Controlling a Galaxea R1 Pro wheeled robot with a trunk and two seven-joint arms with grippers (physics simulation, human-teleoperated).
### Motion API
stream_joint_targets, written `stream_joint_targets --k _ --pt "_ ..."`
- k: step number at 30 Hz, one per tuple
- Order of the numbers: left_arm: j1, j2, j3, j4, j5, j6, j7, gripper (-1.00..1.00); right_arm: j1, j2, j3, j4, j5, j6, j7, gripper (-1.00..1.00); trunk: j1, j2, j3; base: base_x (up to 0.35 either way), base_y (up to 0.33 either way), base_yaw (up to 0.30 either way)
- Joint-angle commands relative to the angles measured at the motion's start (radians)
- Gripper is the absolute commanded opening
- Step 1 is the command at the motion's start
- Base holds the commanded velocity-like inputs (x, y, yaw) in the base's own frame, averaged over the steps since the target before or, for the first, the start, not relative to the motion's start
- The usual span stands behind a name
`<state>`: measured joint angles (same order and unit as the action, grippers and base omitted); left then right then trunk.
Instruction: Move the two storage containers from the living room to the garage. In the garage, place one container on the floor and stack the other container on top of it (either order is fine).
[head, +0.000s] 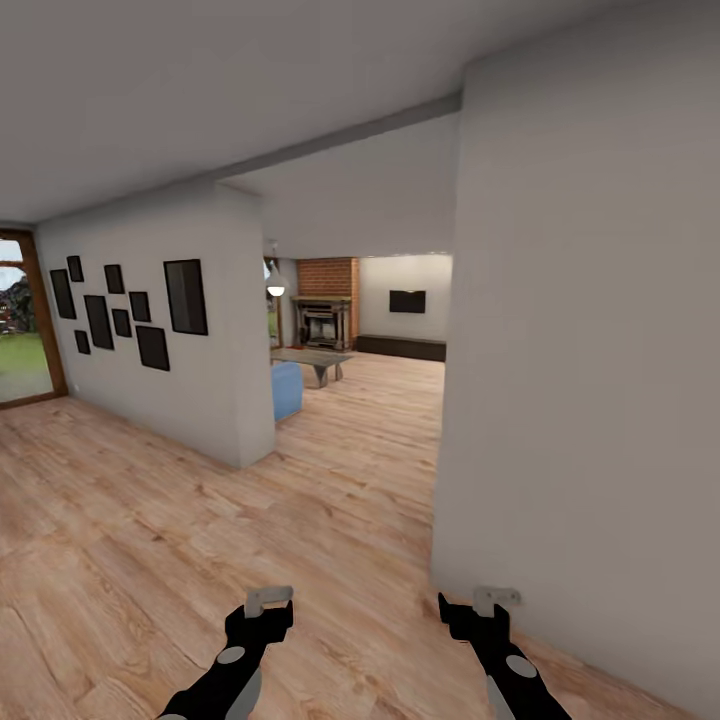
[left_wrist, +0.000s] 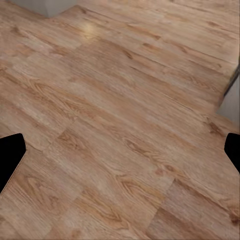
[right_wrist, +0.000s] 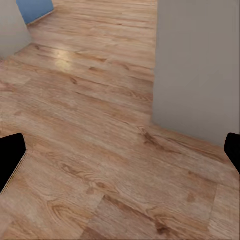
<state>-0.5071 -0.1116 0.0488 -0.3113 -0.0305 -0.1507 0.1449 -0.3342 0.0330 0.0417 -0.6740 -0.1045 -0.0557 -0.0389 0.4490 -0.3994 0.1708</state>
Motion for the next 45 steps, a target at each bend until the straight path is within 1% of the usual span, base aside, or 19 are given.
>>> stream_joint_targets --k 1,7,23,45 --pt "-0.001 -0.001 0.005 0.001 -0.003 -0.003 0.001 1.0 0.0 -0.001 0.004 0.001 -0.011 -0.004 -0.004 1.0 0.001 -0.001 0.0 0.328 0.0 0.285" --pt "-0.001 -0.001 0.005 0.001 -0.003 -0.003 0.001 1.0 0.0 0.0 0.004 0.001 -0.011 -0.004 -0.004 1.0 0.001 -0.001 0.0 0.328 0.0 0.125" --pt "-0.001 -0.002 0.006 0.001 -0.002 -0.004 0.001 1.0 0.0 0.001 0.004 0.001 -0.011 -0.005 -0.005 1.0 0.001 -0.001 0.0 0.328 0.007 0.005" --pt "-0.001 0.0 0.006 0.001 -0.002 -0.004 -0.001 1.0 0.0 0.001 0.004 0.001 -0.011 -0.004 -0.004 1.0 0.001 -0.001 0.0 0.325 0.131 0.0"
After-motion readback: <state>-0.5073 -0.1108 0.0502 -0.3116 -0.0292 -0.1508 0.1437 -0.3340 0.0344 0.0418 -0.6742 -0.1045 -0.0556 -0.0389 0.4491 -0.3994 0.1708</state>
